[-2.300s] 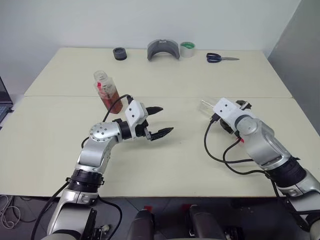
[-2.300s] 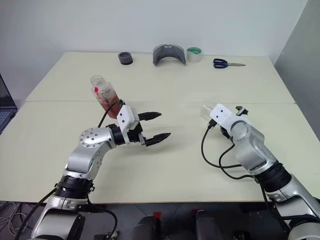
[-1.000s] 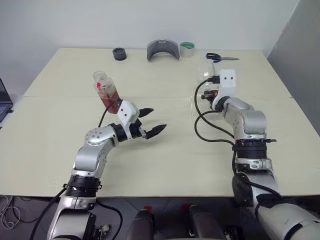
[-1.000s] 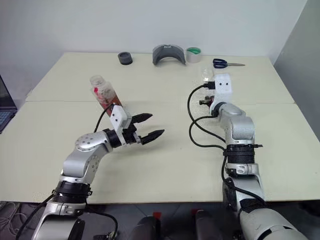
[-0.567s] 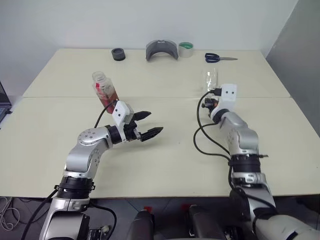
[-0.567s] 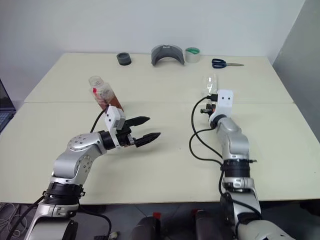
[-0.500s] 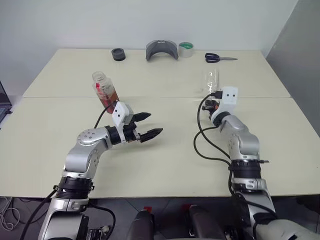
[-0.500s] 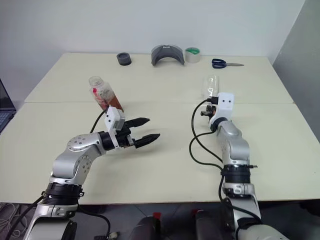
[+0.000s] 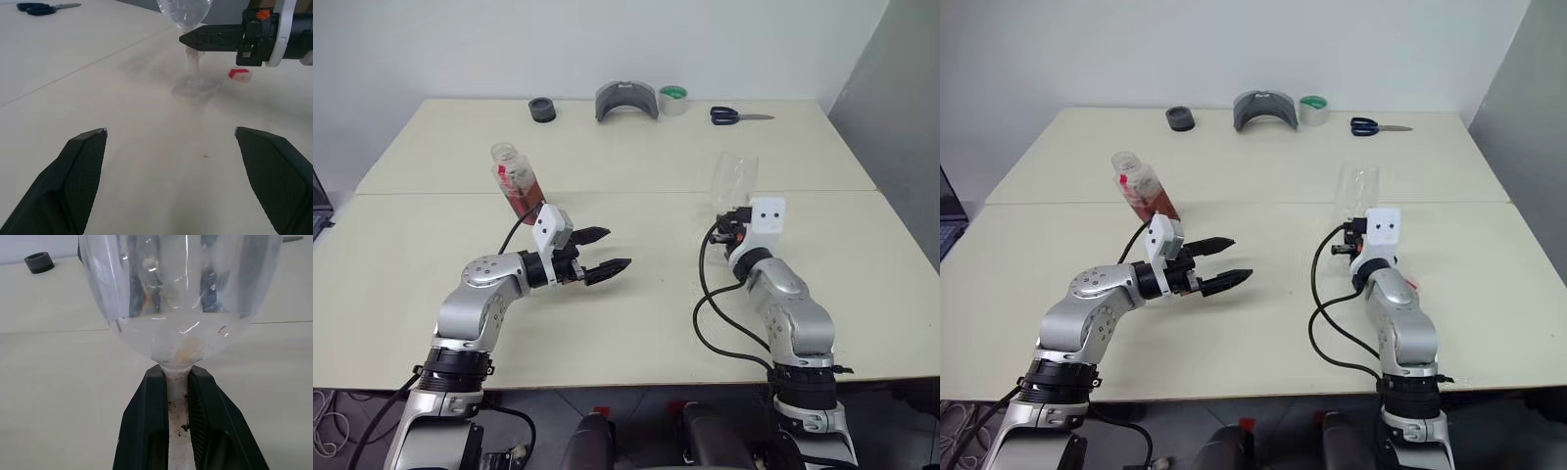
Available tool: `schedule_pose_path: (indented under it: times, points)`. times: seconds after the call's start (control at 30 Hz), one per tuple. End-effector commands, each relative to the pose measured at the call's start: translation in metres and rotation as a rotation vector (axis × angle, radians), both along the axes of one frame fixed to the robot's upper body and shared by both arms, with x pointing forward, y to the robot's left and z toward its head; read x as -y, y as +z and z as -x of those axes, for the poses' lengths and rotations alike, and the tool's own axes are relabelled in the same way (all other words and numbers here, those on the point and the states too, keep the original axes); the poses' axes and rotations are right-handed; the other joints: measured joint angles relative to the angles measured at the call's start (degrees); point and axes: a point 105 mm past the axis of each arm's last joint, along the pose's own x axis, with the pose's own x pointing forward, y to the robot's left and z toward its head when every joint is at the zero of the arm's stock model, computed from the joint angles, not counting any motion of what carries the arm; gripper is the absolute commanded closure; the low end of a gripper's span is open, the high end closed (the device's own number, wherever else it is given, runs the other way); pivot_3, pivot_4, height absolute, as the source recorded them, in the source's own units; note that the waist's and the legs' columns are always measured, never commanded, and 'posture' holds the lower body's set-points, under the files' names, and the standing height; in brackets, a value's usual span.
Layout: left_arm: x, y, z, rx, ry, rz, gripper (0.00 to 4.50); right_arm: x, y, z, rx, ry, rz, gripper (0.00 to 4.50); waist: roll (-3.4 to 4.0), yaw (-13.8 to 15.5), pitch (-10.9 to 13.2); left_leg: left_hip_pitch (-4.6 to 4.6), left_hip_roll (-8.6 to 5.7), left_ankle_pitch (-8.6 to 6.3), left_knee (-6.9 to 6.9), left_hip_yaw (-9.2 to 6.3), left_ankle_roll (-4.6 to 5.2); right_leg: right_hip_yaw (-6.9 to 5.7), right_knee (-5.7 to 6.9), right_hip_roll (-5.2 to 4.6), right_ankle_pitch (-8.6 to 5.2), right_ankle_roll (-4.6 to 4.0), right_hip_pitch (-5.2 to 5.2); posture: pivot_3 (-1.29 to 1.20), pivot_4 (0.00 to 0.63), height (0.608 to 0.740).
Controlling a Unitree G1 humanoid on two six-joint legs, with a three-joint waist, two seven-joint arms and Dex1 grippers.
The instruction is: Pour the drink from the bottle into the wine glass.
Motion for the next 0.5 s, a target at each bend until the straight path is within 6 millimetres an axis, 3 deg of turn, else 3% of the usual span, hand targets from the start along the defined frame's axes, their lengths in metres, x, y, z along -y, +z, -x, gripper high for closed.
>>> schedule_pose_path:
  times: [0.03, 0.3, 0.5]
  points:
    - [-0.006, 0.010, -0.003, 0.069, 0.034, -0.012, 0.00, -0.016, -0.013, 0.005, -0.020, 0.085, 0.002, 4.25, 0.00, -0.16, 0.00, 0.01, 0.01, 0.00, -0.01, 0.01, 0.00, 0.00, 0.00, 0.01, 0.00, -0.01, 0.00, 0.00, 0.150, 0.740]
    - [-0.013, 0.010, -0.006, 0.099, 0.106, -0.010, 0.00, -0.029, -0.018, 0.020, 0.037, 0.174, 0.073, 4.25, 0.00, -0.33, 0.00, 0.03, 0.07, 0.00, -0.02, 0.05, 0.00, 0.05, 0.00, 0.04, -0.01, -0.01, -0.01, 0.00, 0.150, 0.740]
    - [-0.019, 0.014, -0.011, 0.132, 0.156, -0.013, 0.00, -0.031, 0.000, 0.014, 0.158, 0.166, 0.079, 4.25, 0.00, -0.38, 0.01, 0.05, 0.08, 0.00, -0.02, 0.07, 0.00, 0.06, 0.00, 0.06, -0.01, 0.00, -0.01, 0.00, 0.150, 0.740]
